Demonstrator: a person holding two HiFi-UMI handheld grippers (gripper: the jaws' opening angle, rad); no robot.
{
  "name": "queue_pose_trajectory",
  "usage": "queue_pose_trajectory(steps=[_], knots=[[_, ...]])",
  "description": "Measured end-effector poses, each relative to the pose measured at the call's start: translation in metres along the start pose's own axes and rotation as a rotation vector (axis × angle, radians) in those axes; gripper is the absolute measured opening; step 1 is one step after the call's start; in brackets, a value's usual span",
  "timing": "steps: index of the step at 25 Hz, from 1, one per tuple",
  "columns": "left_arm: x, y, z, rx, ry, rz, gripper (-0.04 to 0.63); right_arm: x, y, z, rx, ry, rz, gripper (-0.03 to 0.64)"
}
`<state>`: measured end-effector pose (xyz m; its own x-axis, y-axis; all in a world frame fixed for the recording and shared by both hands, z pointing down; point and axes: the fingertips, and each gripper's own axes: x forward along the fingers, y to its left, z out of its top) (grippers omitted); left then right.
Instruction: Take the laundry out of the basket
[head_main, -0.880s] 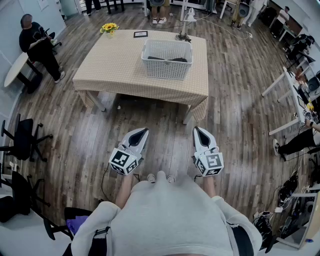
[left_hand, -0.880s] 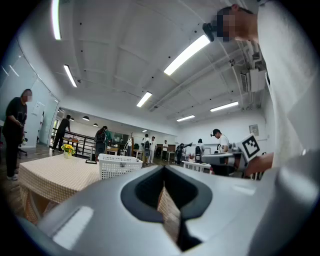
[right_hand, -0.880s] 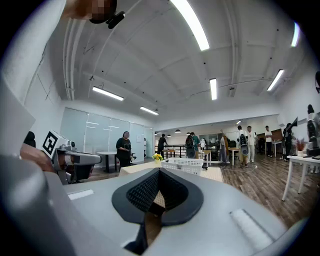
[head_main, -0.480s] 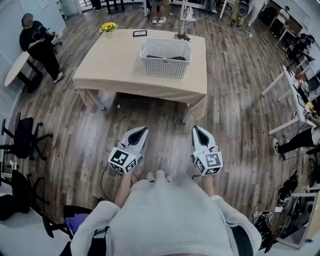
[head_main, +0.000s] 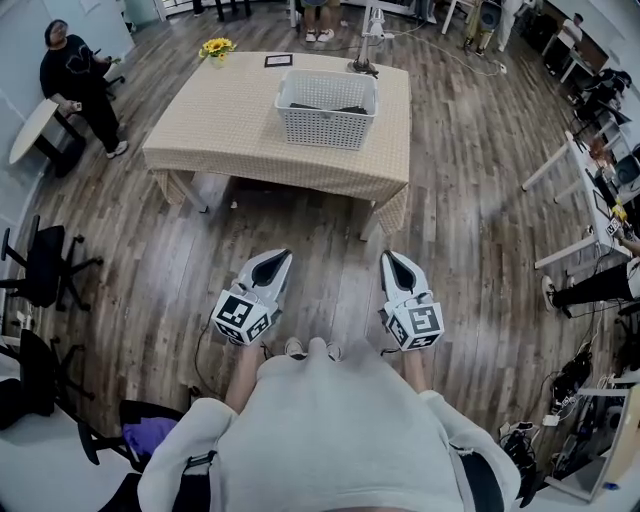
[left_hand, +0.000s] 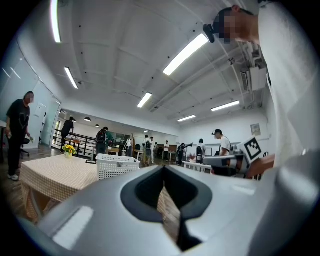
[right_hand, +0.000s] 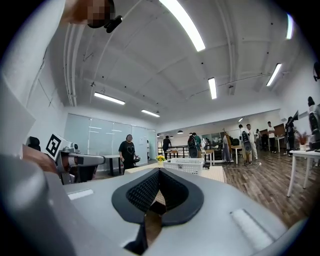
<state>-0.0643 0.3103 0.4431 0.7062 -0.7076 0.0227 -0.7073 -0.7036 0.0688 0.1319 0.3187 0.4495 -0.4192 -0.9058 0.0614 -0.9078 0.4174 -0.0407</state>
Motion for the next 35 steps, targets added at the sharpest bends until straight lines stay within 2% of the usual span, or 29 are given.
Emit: queue_pose_trajectory(steps=[8, 16, 24, 35], knots=[[0.002, -0.016, -0.008, 0.003, 0.011, 0.031, 0.008, -0.009, -0.009, -0.006, -0.008, 0.004, 0.030, -0.002], [0.013, -0.007, -0.013, 0.002, 0.021, 0.047, 0.008, 0.008, -0.016, -0.012, 0.002, 0.015, 0.044, -0.002], [0.057, 0.045, -0.010, -0.005, 0.001, 0.041, 0.008, 0.067, -0.039, -0.004, -0.020, 0.010, 0.033, -0.002], [0.130, 0.148, 0.027, 0.015, -0.039, 0.003, 0.008, 0.184, -0.069, 0.036, -0.055, -0.017, -0.005, -0.002]])
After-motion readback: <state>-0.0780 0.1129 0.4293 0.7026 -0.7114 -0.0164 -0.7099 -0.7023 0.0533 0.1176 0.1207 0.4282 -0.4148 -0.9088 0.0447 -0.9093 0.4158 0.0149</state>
